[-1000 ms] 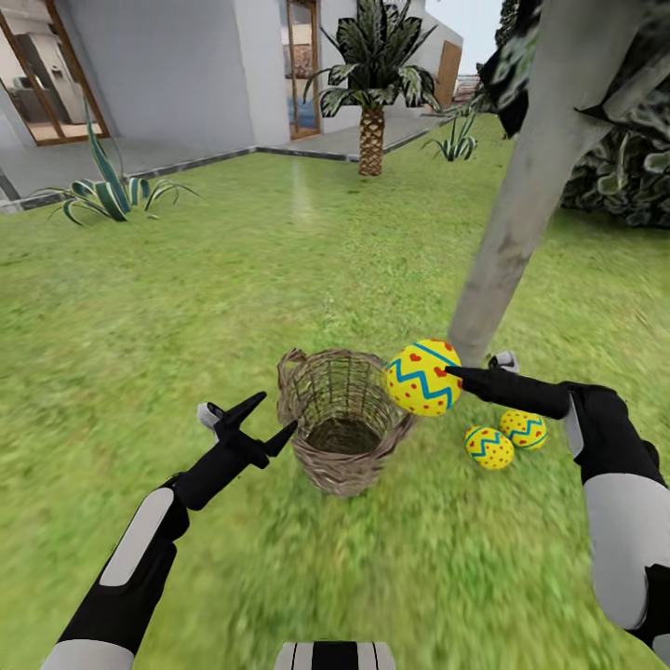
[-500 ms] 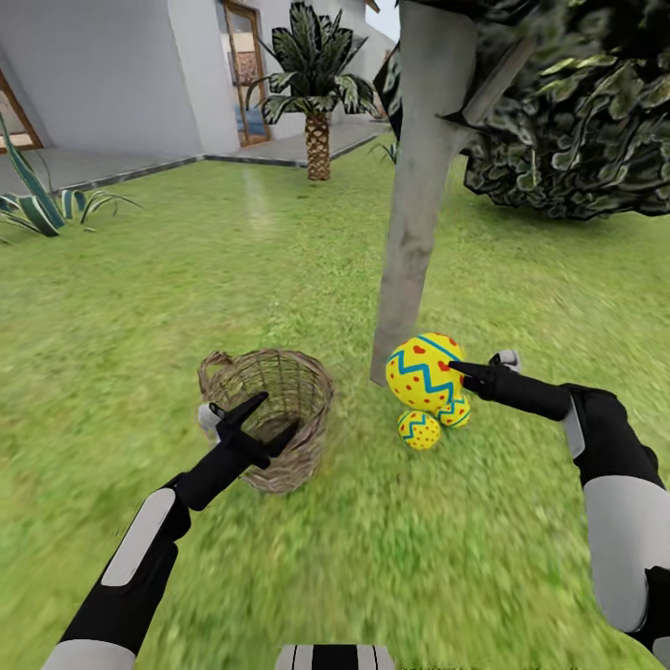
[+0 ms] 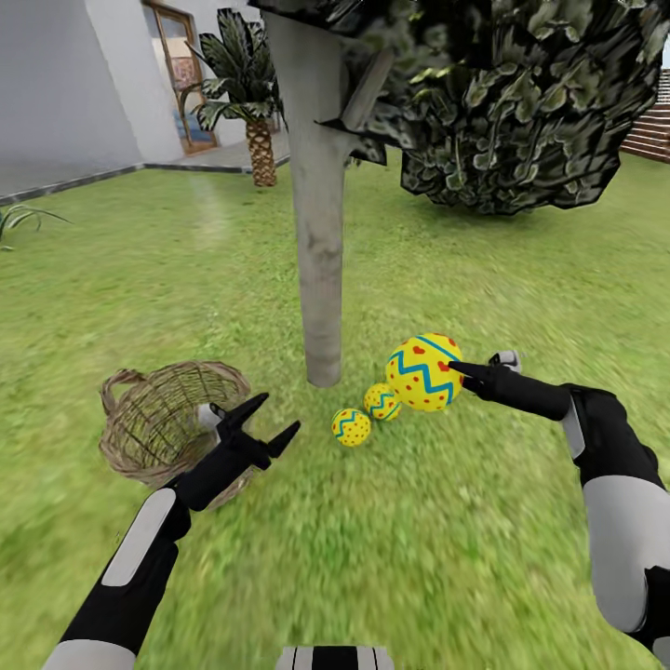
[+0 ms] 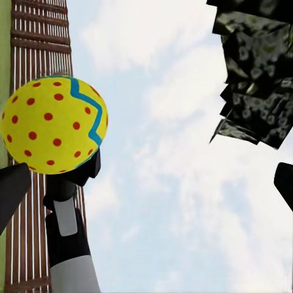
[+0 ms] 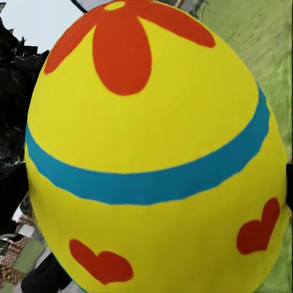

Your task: Take the three Easter eggs out of the wicker basket on the lawn in the garden, then place them on the lawn next to a single tree (choose any tree) so that all three eggs are next to the same tree and none are left in the basket.

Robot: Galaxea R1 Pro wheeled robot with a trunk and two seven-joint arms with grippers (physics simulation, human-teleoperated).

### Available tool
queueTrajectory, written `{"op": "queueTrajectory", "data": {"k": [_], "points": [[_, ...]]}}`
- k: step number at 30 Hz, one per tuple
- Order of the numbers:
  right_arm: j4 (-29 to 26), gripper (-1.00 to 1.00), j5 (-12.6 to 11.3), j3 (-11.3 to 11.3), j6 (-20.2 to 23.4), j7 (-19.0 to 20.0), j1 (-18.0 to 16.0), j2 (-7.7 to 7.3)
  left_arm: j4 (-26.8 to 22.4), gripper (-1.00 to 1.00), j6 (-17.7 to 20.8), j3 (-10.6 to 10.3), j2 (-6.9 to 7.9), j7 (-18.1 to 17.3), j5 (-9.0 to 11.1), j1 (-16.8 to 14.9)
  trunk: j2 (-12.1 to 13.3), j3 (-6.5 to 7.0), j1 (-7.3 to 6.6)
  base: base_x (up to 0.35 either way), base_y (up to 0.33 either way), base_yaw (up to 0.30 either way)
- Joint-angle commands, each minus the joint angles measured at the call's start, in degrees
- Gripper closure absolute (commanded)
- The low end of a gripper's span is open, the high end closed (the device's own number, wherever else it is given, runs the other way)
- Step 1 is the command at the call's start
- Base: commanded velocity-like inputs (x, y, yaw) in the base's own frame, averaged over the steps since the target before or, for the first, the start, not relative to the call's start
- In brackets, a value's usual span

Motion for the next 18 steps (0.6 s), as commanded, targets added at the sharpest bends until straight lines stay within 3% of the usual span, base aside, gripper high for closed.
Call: {"op": "queueTrajectory", "data": {"k": [1, 7, 11, 15, 18], "points": [[0.0, 1.00, 0.1, -0.1, 0.6, 0.2, 0.0, 0.00, 0.0, -1.00, 0.1, -0.1, 0.03, -0.2, -0.1, 0.0, 0.0, 0.00, -0.01, 0.000, -0.346, -0.275], [0.0, 1.00, 0.5, -0.1, 0.5, -1.4, 0.0, 0.08, 0.2, -1.00, 0.1, -0.1, -0.03, -0.2, -0.1, 0.0, 0.0, 0.10, -0.01, 0.000, -0.346, -0.094], [-0.4, 1.00, 0.6, -0.1, 0.1, -8.7, 0.0, 0.08, 0.4, -1.00, 0.1, -0.1, -0.05, -0.2, -0.1, 0.0, 0.0, 0.10, -0.01, 0.000, -0.346, 0.006], [-0.9, 1.00, 1.0, 0.0, -3.6, -15.7, 0.0, 0.17, 0.6, -1.00, 0.0, -0.1, -0.05, -0.2, -0.1, 0.0, 0.0, 0.10, -0.01, 0.000, -0.346, 0.236], [-1.0, 1.00, 1.1, 0.1, -3.9, -16.7, 0.0, 0.18, 0.6, -1.00, 0.0, -0.1, -0.05, -0.2, -0.1, 0.0, 0.0, 0.10, -0.01, 0.000, -0.346, 0.294]]}}
